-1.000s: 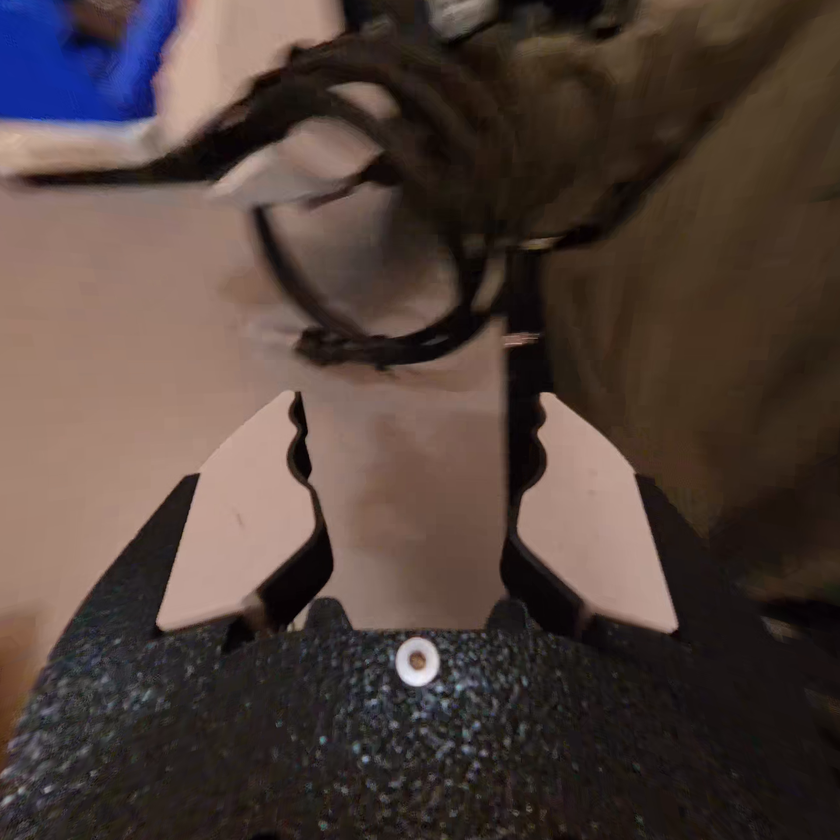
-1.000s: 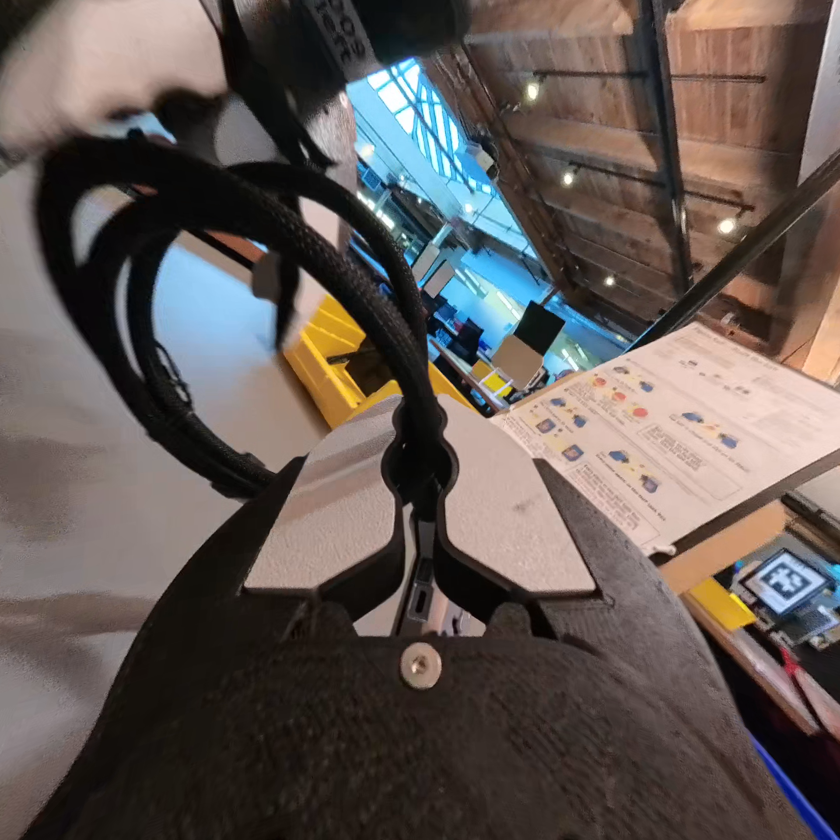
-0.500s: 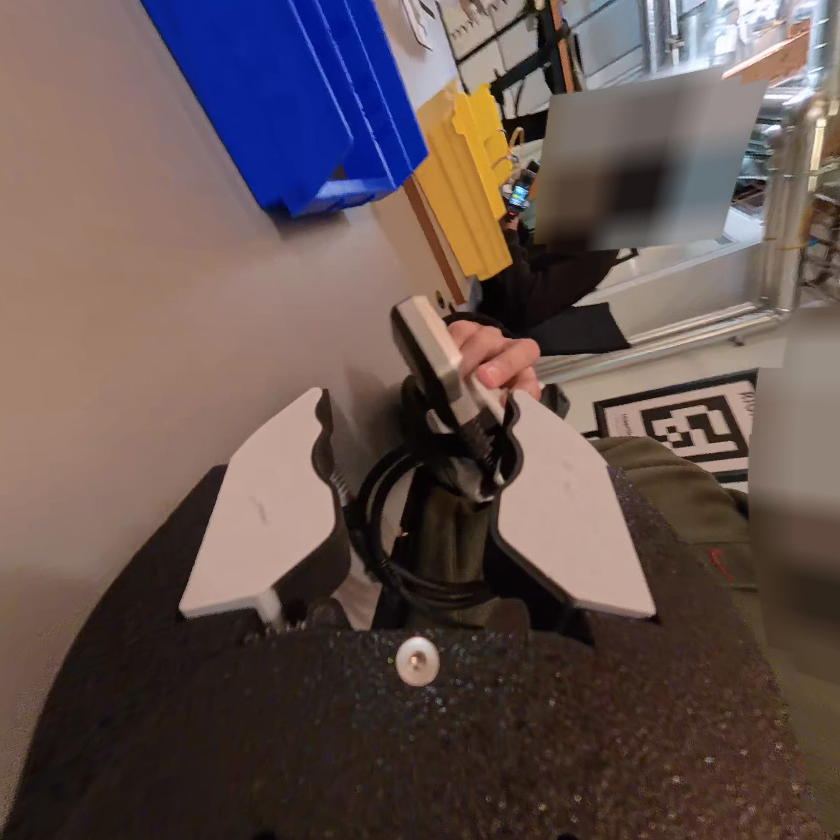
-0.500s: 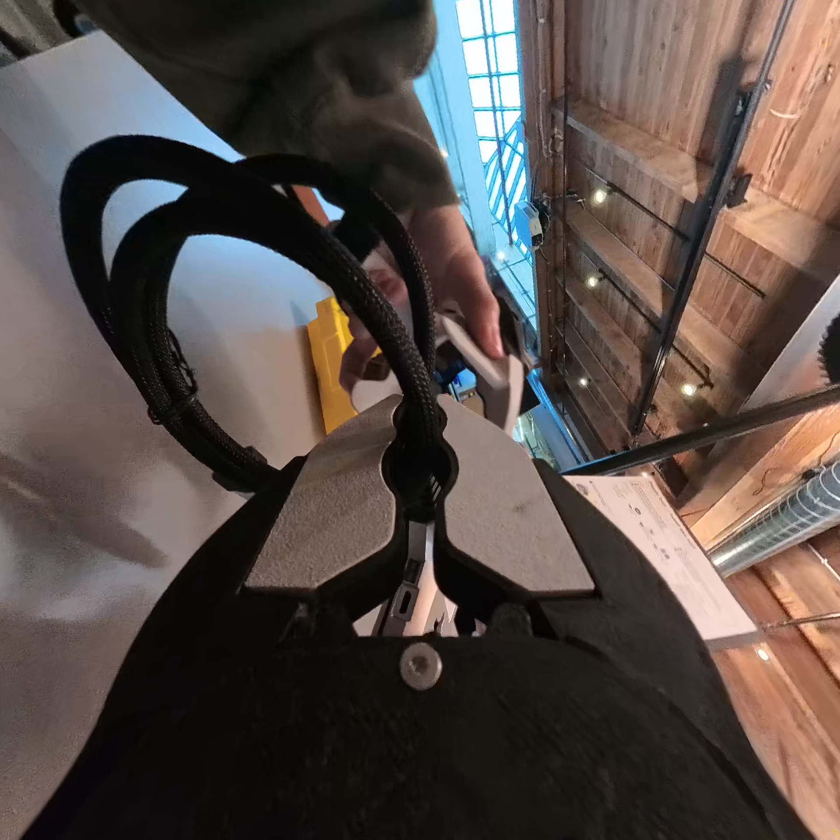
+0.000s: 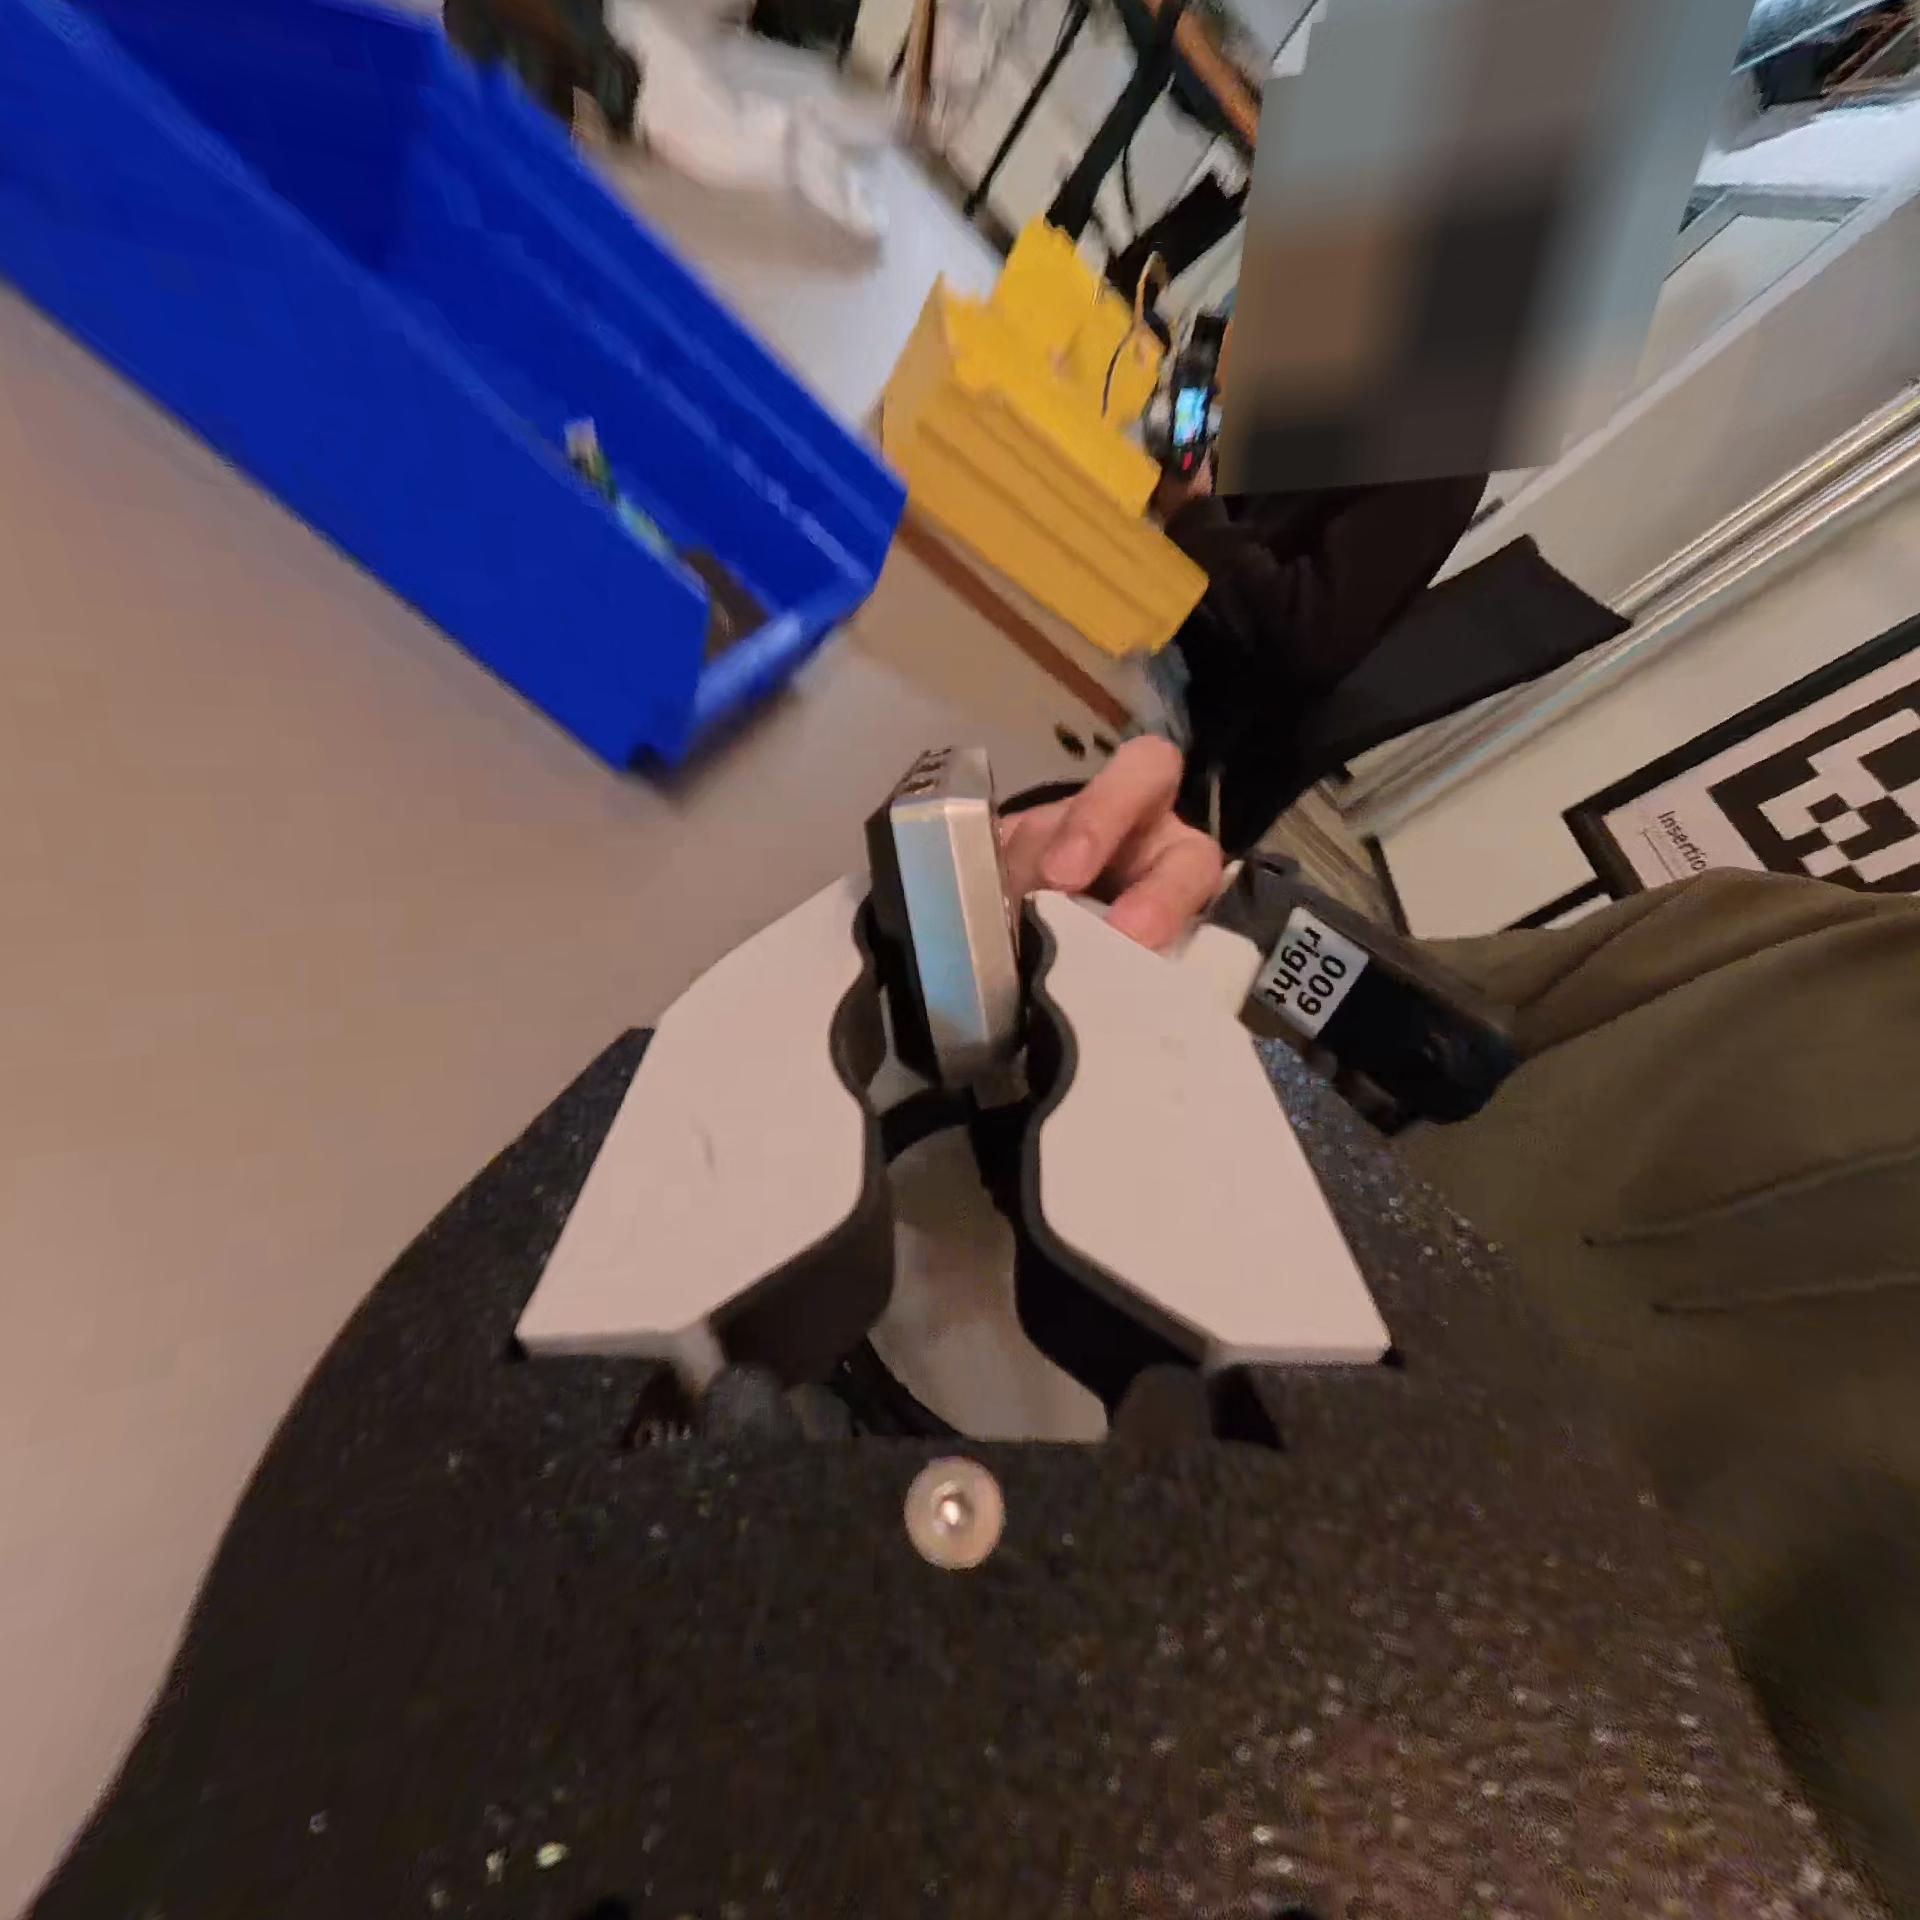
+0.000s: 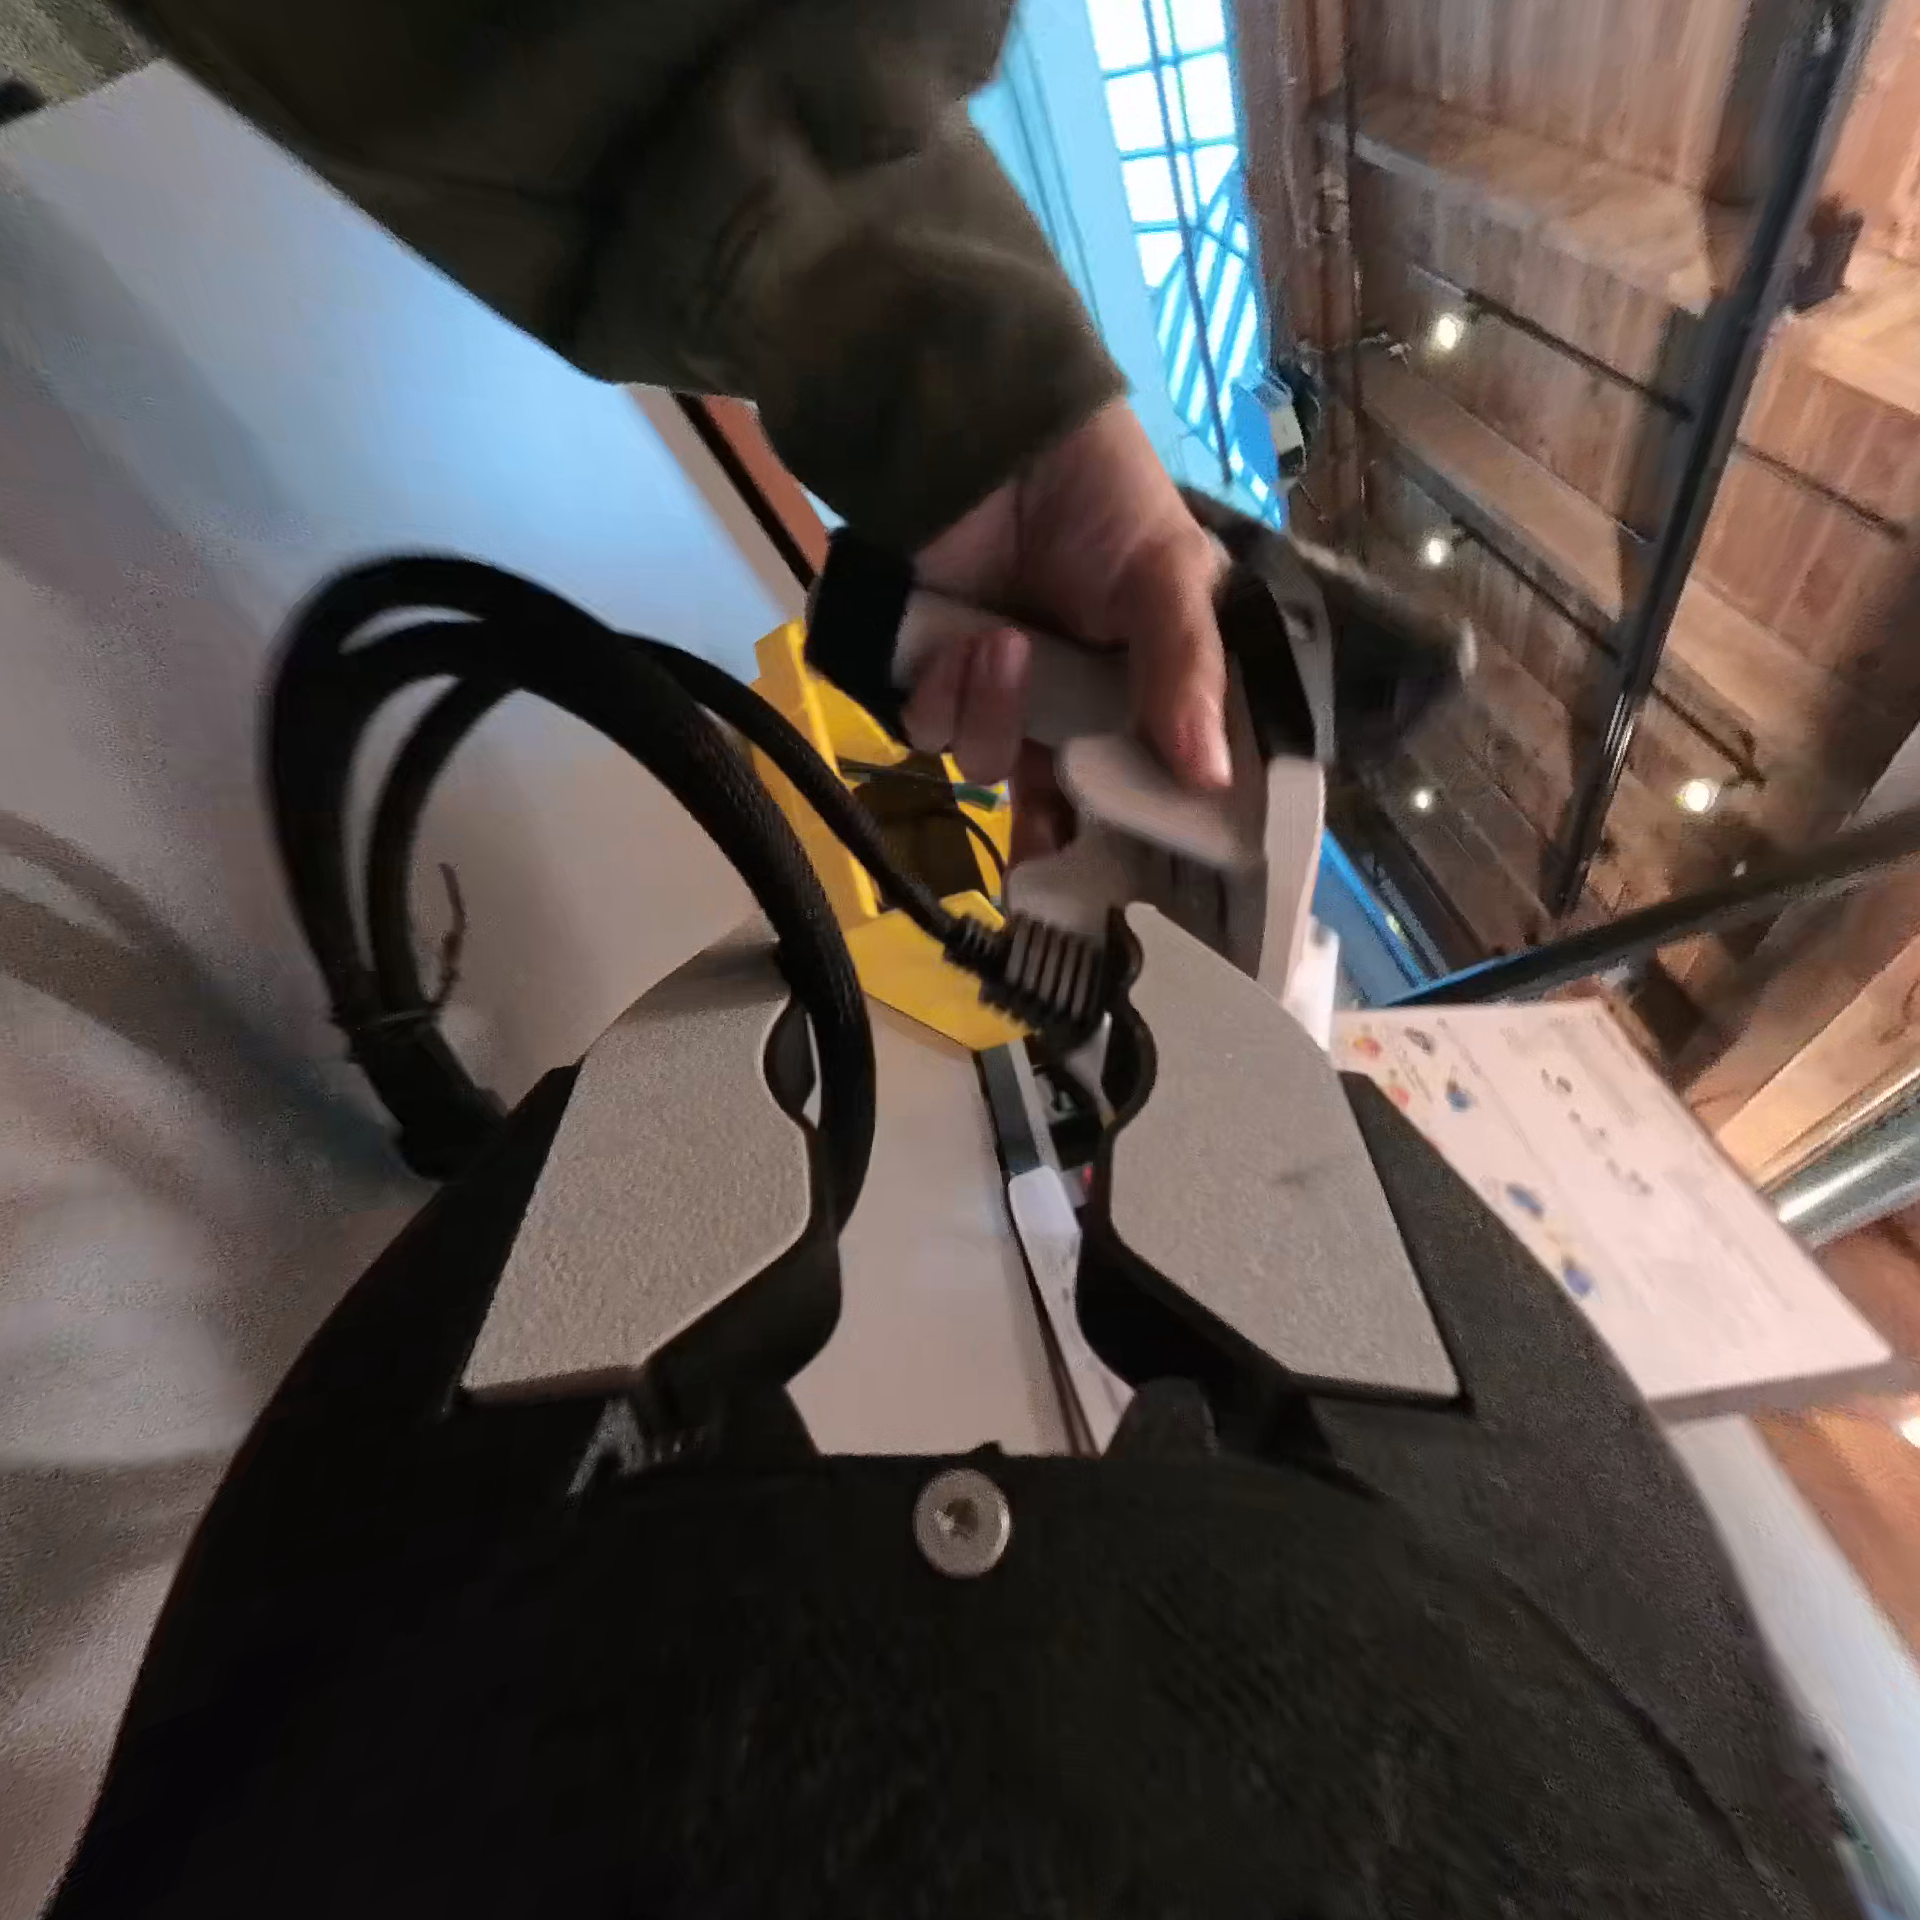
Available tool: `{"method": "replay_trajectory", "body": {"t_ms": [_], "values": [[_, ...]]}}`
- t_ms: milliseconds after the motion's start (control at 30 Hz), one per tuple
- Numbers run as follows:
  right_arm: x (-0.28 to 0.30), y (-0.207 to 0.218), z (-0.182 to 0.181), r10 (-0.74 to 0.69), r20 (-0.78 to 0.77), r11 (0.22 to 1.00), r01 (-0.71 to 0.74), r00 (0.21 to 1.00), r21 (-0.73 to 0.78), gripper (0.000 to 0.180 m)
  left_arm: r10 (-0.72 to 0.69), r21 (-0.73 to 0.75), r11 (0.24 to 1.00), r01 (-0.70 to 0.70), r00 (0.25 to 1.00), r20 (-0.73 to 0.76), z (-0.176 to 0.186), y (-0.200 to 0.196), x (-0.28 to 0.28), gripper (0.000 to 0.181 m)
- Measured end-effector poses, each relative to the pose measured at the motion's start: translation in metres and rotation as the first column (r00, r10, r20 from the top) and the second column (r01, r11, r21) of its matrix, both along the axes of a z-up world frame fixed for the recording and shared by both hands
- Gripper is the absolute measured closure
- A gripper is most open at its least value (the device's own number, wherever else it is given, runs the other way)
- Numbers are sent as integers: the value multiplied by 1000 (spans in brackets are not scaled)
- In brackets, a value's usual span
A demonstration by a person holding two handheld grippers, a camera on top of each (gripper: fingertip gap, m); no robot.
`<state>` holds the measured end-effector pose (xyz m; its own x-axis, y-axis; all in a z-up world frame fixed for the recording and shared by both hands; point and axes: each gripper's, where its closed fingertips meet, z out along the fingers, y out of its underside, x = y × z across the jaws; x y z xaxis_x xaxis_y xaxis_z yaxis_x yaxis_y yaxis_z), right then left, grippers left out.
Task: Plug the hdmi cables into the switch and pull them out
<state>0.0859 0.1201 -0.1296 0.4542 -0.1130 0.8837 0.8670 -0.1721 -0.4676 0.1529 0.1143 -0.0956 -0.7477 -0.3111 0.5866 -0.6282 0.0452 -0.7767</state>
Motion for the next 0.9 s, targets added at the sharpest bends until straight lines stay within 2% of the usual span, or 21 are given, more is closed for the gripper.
{"method": "replay_trajectory", "body": {"t_ms": [67,133,200,267,333,400,500,533,600,700,767,833,900], "values": [[13,-13,10,-8,-104,999,12,995,35,118,11,-31,1000,-6,983,185,27,7,4,159],[23,-25,13,22,-295,998,-4,955,59,116,-14,-57,998,38,928,373,51,8,-2,159],[32,-35,15,85,-488,993,-35,869,112,112,-52,-81,990,112,844,535,70,2,-14,159],[38,-47,11,136,-617,989,-75,775,125,119,-70,-48,990,131,762,644,78,-5,-20,159],[56,-63,-6,42,-744,999,-30,667,30,116,-92,19,994,110,713,695,77,-9,-20,159],[75,-81,-19,-114,-735,993,71,669,-89,108,-109,69,994,86,681,724,76,-10,-18,160],[68,-95,-30,-183,-708,977,47,682,-208,104,-152,60,985,159,665,731,77,-11,-25,160],[65,-96,-26,-163,-726,981,30,668,-193,102,-180,57,977,204,658,731,75,-13,-30,160],[59,-90,-2,-23,-793,999,-17,609,-42,100,-232,62,958,280,631,741,70,-19,-41,159],[45,-74,36,250,-826,967,-92,506,236,115,-299,66,921,384,589,751,61,-30,-59,160],[32,-57,41,311,-817,950,-137,485,280,119,-299,51,913,405,579,759,59,-38,-63,160],[19,-41,37,325,-804,946,-176,498,274,120,-291,49,915,400,573,767,56,-43,-62,159],[13,-29,36,332,-785,943,-176,523,281,139,-281,37,916,400,573,770,55,-46,-61,159]]}}
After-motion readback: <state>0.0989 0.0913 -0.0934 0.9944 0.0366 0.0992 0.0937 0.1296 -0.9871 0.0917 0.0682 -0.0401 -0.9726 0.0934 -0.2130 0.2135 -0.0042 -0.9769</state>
